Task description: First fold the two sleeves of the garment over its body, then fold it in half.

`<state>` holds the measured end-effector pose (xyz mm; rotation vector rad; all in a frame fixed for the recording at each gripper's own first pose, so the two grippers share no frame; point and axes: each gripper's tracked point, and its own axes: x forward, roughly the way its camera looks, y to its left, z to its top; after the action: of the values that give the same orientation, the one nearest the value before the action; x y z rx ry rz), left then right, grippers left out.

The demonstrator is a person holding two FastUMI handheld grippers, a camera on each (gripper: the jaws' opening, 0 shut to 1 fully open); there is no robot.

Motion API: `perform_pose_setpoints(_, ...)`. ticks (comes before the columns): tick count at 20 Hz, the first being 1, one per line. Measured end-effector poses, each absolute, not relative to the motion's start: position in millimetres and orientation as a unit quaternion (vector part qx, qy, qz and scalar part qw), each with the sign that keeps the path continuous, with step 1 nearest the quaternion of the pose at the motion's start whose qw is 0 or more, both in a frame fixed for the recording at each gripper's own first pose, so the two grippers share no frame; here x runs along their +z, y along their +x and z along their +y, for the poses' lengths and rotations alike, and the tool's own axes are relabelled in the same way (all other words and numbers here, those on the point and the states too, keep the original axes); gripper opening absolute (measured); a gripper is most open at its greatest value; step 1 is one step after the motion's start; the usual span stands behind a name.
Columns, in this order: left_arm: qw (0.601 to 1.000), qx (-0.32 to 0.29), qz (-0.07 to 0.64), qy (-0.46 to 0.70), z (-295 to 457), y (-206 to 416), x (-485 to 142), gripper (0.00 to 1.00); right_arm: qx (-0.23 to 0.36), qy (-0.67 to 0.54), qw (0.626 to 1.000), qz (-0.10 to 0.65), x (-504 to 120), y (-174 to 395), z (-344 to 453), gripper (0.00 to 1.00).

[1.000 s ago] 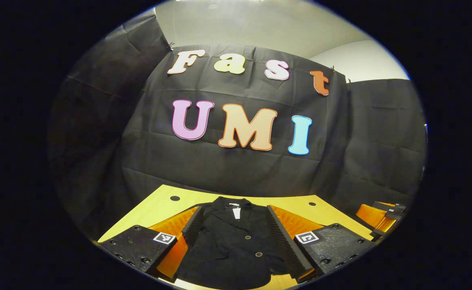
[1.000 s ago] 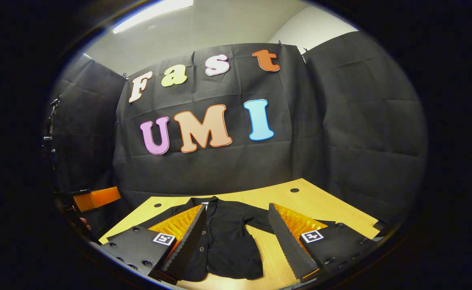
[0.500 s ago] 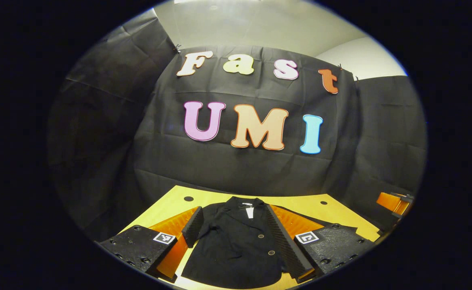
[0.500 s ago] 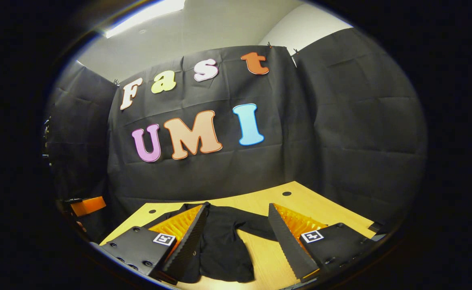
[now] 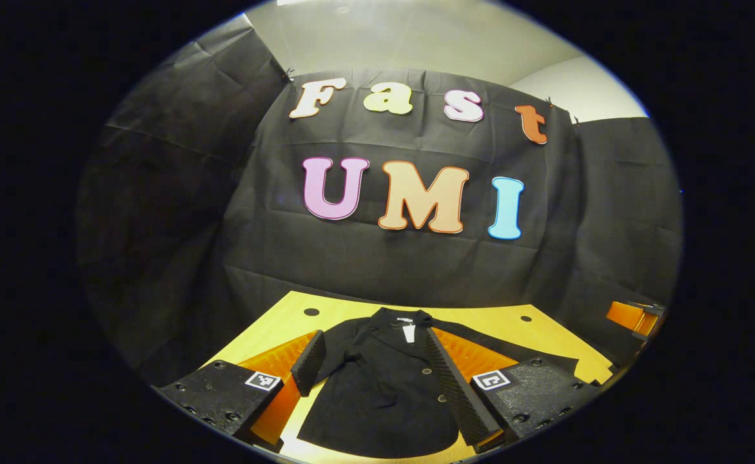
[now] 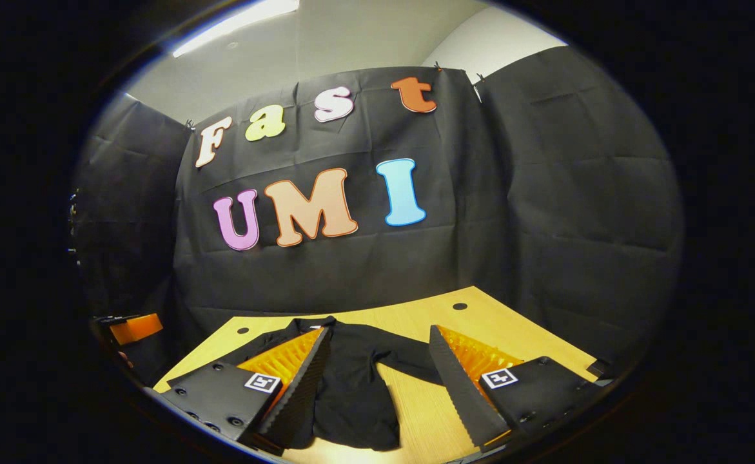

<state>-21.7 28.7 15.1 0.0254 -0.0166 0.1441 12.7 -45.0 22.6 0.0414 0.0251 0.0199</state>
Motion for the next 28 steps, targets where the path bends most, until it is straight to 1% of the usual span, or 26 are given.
perform_pose_setpoints(1, 0.997, 0.071, -0.005, 0.009, 28, -22, 13, 0.92, 0.01, 0.024, 1.0, 0.015, 21, 13, -47, 0.93)
perform_pose_setpoints(2, 0.997, 0.071, -0.002, 0.007, 27, -24, 10, 0.92, 0.009, 0.024, 1.0, 0.017, 21, 14, -50, 0.93)
perform_pose_setpoints(3, 0.997, 0.073, 0.0, 0.007, 28, -25, 9, 0.92, 0.005, 0.02, 1.0, 0.016, 21, 15, -53, 0.96)
perform_pose_setpoints(12, 0.996, 0.086, -0.007, 0.015, 39, -27, 13, 0.92, -0.003, 0.017, 1.0, 0.018, 19, 18, -61, 0.97)
perform_pose_setpoints(13, 0.996, 0.087, -0.006, 0.015, 39, -27, 13, 0.92, -0.002, 0.016, 1.0, 0.017, 18, 18, -60, 0.92)
perform_pose_setpoints(14, 0.996, 0.088, -0.004, 0.014, 39, -26, 10, 0.92, -0.002, 0.016, 1.0, 0.018, 18, 19, -60, 0.96)
perform_pose_setpoints(16, 0.996, 0.091, -0.001, 0.014, 42, -26, 9, 0.92, -0.001, 0.016, 1.0, 0.021, 17, 20, -60, 0.96)
perform_pose_setpoints(17, 0.996, 0.093, -0.001, 0.014, 43, -26, 9, 0.92, -0.002, 0.017, 1.0, 0.02, 18, 20, -61, 0.92)
perform_pose_setpoints(18, 0.996, 0.093, -0.001, 0.014, 43, -25, 9, 0.92, -0.002, 0.02, 1.0, 0.02, 19, 21, -62, 0.92)
perform_pose_setpoints(20, 0.995, 0.095, 0.0, 0.017, 43, -24, 8, 0.92, -0.003, 0.022, 1.0, 0.02, 19, 24, -65, 0.96)
perform_pose_setpoints(23, 0.995, 0.1, -0.001, 0.02, 45, -24, 10, 0.92, -0.008, 0.017, 1.0, 0.024, 18, 29, -75, 0.96)
perform_pose_setpoints(24, 0.995, 0.101, -0.001, 0.021, 45, -25, 10, 0.92, -0.011, 0.016, 1.0, 0.021, 19, 32, -79, 0.92)
perform_pose_setpoints(25, 0.994, 0.104, -0.002, 0.023, 45, -26, 11, 0.92, -0.017, 0.016, 1.0, 0.018, 21, 35, -85, 0.92)
perform_pose_setpoints(26, 0.994, 0.106, -0.002, 0.024, 46, -25, 10, 0.92, -0.022, 0.016, 0.999, 0.017, 21, 38, -91, 0.96)
perform_pose_setpoints(27, 0.994, 0.109, -0.003, 0.025, 47, -25, 11, 0.92, -0.028, 0.017, 0.999, 0.018, 19, 42, -99, 0.92)
perform_pose_setpoints(28, 0.993, 0.112, -0.002, 0.026, 48, -26, 10, 0.92, -0.033, 0.018, 0.999, 0.02, 17, 46, -106, 0.92)
